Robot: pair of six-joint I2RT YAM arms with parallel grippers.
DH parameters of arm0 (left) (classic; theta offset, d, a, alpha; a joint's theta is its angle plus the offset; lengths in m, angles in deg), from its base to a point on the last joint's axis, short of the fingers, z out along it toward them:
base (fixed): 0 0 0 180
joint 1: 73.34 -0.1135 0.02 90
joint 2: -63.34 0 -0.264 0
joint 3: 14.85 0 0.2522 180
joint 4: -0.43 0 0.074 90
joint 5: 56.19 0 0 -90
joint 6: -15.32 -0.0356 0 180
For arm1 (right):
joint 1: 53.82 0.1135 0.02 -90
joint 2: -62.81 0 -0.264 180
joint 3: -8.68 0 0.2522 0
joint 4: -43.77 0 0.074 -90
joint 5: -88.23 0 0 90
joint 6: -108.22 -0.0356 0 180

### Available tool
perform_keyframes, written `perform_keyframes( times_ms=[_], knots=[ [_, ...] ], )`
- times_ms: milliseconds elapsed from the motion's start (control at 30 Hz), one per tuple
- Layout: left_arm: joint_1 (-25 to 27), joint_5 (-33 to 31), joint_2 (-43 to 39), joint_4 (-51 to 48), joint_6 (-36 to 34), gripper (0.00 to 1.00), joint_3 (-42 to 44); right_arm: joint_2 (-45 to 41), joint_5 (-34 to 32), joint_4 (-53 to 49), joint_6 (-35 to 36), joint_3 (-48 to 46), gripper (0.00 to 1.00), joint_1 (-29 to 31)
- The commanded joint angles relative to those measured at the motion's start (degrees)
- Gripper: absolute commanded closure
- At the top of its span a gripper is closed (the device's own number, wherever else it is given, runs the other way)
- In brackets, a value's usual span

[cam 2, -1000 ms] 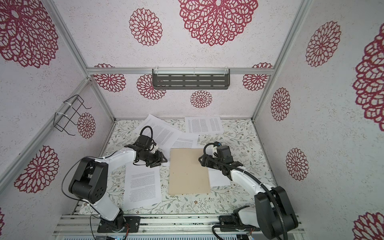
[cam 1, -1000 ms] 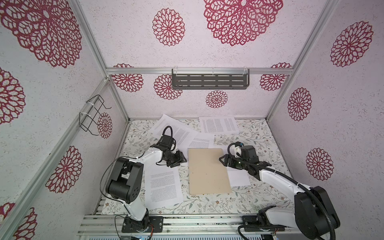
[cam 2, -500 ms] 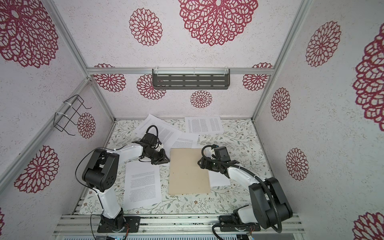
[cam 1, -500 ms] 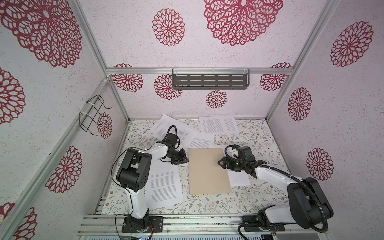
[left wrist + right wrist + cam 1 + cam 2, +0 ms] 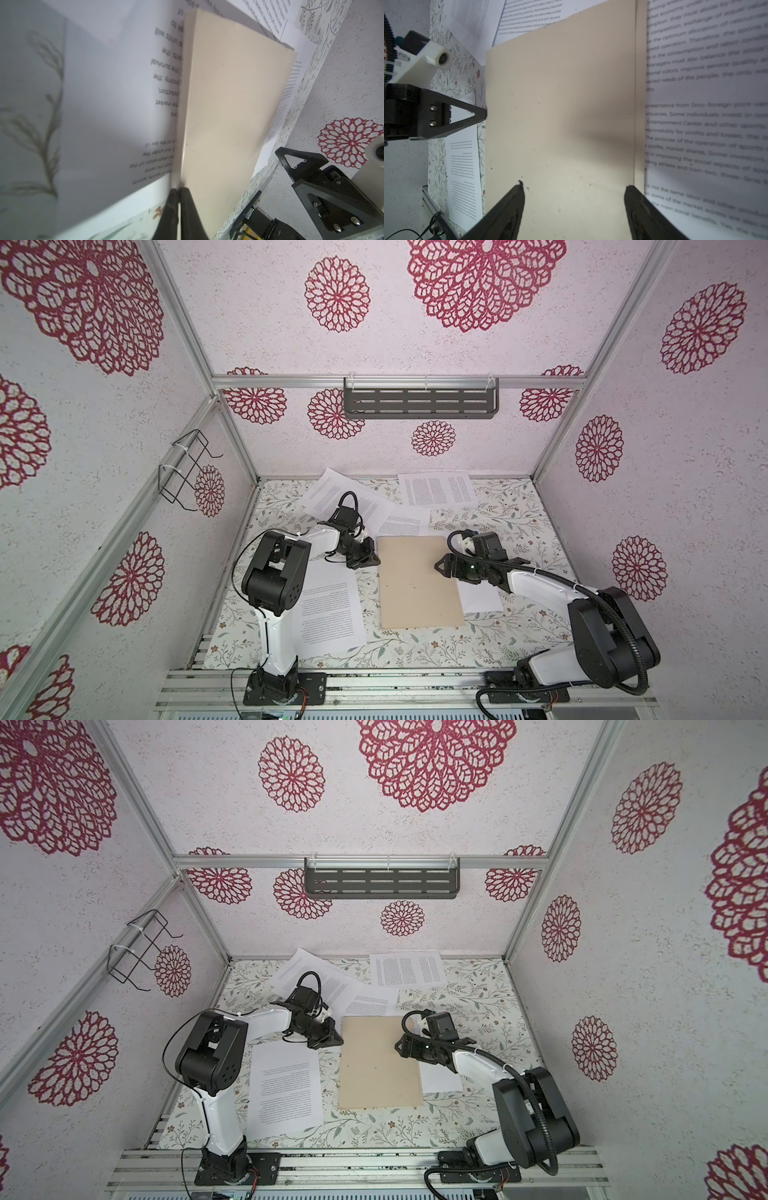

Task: Put the files into the folder

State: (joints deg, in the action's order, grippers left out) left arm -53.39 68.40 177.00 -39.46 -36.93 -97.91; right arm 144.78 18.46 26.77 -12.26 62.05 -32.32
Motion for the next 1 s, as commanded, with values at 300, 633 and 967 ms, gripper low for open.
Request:
perform_keyframes(
  times_ms=[300,633,967],
  knots=[
    [0.57,-3.27,3.98,-1.78,-0.30,0.97,0.05,3.15,-2.64,-3.60,3.66,4.02,0.16,0.04],
    [0.59,-4.43,5.42,-3.04,-0.94,0.98,0.30,6.34,-2.99,-3.62,4.24,4.87,0.12,-0.18],
    [0.59,-4.62,5.90,-3.18,-1.15,0.98,0.05,2.69,7.86,1.00,2.11,4.09,0.13,-0.21]
  ],
)
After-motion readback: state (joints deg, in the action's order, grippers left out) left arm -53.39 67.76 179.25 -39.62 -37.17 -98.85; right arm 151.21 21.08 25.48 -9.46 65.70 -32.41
